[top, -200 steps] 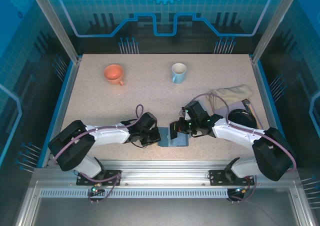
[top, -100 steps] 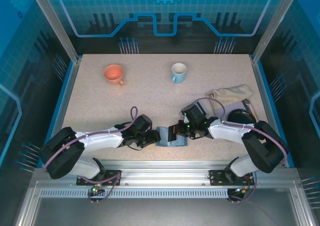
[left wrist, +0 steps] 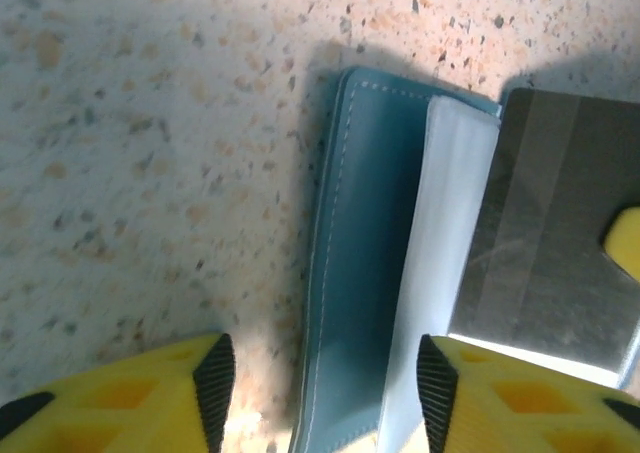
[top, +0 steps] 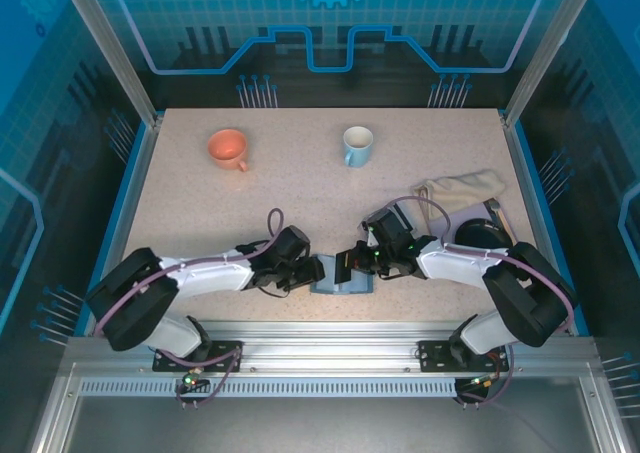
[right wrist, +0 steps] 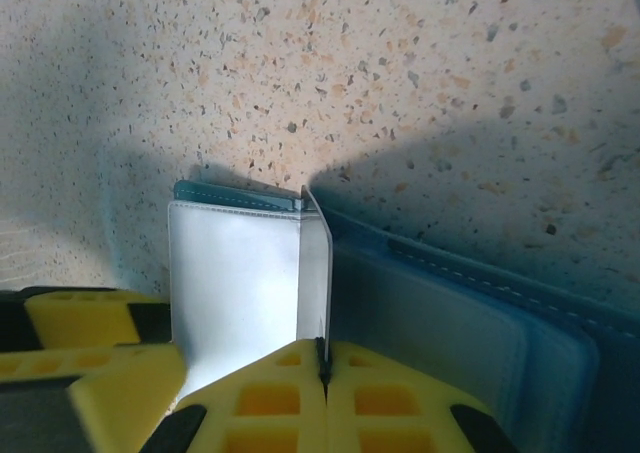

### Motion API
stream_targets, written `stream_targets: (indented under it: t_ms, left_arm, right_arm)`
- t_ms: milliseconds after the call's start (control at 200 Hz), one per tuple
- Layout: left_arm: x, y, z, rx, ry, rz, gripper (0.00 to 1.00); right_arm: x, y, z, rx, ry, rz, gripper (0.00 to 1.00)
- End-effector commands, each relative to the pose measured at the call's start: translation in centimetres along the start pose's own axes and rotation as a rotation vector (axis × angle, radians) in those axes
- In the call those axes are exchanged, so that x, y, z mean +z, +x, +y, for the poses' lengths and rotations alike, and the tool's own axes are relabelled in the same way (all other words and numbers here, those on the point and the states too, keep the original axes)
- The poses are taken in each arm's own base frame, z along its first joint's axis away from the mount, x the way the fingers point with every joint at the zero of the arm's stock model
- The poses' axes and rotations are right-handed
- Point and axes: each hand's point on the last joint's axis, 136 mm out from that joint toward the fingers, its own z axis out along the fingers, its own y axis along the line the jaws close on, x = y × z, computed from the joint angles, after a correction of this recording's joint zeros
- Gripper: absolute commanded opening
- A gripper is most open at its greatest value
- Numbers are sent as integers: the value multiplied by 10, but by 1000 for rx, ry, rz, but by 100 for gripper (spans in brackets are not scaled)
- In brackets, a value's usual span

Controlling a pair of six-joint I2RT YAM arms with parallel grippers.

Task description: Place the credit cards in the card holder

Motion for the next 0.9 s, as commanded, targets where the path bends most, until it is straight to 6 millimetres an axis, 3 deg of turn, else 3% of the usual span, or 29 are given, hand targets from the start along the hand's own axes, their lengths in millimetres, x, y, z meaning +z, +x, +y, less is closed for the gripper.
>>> stream_targets:
  t_ms: [0, 120, 225, 410, 555, 895]
  left_arm:
    - [10, -1, -6, 29, 0, 24, 40]
    - [14, 3, 1, 21, -9, 34, 21]
    - [16, 5, 5, 25, -18, 43, 12]
    - [21, 8, 7, 14, -19, 58, 10]
    - [24, 10, 5, 8, -17, 67, 9]
    - [33, 21, 7, 9, -51, 88, 1]
  right_arm:
    - [-4, 8, -5, 14, 9, 28, 2]
    - [-16, 4, -9, 26, 12, -7, 2]
    - [-24, 4, -9, 29, -18, -18, 2]
    - [-19, 12, -2, 19, -94, 20, 2]
    - [-8, 16, -13, 53, -77, 25, 2]
    - [4, 22, -10, 98, -152, 43, 2]
